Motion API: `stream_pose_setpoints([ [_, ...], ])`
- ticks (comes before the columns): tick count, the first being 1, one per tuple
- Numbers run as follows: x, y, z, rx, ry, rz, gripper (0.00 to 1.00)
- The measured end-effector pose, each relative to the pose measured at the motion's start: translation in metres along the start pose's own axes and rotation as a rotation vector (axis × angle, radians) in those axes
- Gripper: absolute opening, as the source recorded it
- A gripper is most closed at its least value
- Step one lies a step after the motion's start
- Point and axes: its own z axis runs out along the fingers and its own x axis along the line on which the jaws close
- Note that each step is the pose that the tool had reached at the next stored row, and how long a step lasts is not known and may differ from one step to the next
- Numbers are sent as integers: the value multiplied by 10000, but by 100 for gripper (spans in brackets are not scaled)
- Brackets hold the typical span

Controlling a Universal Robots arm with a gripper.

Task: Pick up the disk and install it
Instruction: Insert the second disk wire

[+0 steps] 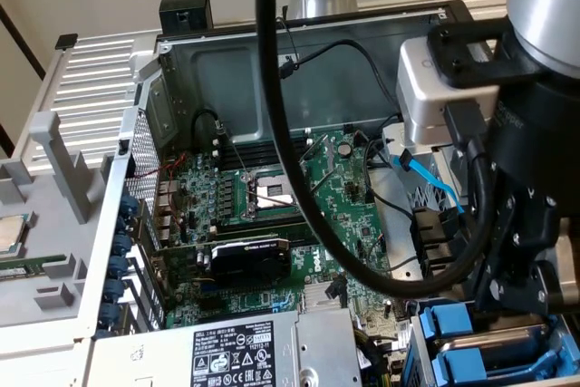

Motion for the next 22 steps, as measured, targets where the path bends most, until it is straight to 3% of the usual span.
stream_pose_setpoints([
  [3,0,6,0,169,-8,4,16],
  [5,0,12,1,226,-10,6,16],
  [22,-2,27,26,253,-10,6,16],
])
